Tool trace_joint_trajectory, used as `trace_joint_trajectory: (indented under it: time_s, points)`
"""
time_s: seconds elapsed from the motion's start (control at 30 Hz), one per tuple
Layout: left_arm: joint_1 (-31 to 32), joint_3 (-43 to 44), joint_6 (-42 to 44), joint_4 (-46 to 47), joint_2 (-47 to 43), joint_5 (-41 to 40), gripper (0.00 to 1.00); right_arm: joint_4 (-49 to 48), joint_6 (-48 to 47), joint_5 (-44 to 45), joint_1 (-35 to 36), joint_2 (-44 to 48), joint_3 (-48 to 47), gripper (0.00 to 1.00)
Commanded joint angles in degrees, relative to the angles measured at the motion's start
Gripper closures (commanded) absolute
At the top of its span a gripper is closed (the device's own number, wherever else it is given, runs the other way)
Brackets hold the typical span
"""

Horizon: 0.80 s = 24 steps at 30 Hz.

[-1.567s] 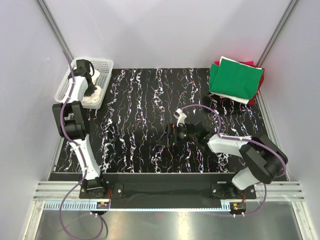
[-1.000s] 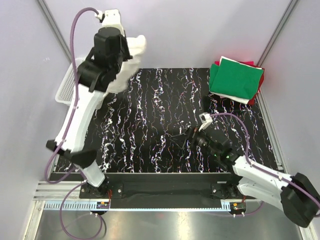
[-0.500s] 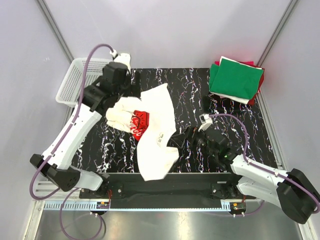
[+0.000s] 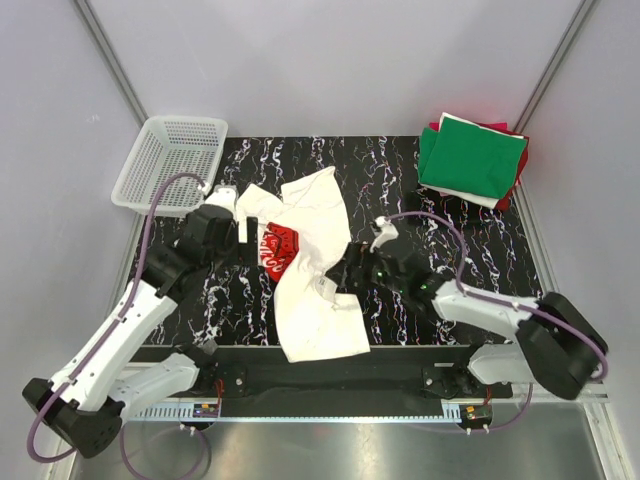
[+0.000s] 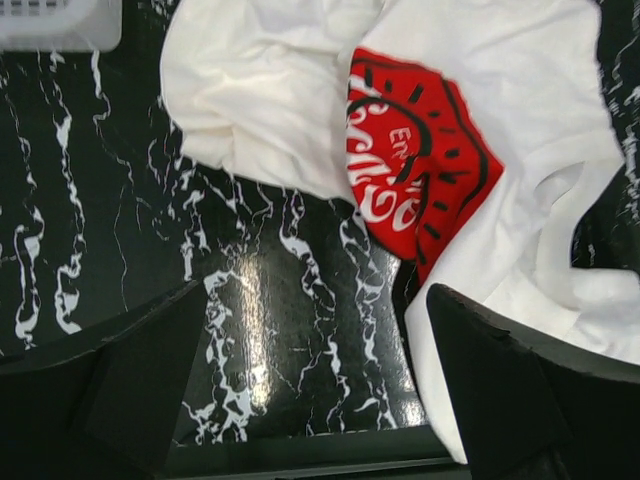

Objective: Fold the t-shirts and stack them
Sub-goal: Flatten the tshirt out

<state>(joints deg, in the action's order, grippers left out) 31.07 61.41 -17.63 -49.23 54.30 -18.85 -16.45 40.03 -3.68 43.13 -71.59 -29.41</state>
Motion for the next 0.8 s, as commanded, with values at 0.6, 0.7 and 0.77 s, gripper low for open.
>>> trace_joint_trajectory:
  time_s: [0.6,0.7,0.77]
  points:
    - [0.2,-9.7,-1.1,6.7,-7.8,-5.8,0.01,30.9,5.2,9.8,-8.1,-30.7,-32.7,0.09]
    - [0.2,-10.0,-1.1,6.8,-8.5,-5.8,0.01,31.0,5.1,8.4,-8.0,-33.0,-34.0,0.12]
    - [0.2,-10.0,-0.9,6.9,-8.6,-5.7,0.01,30.2,4.8,7.0,-8.0,-33.9,-34.5,0.17]
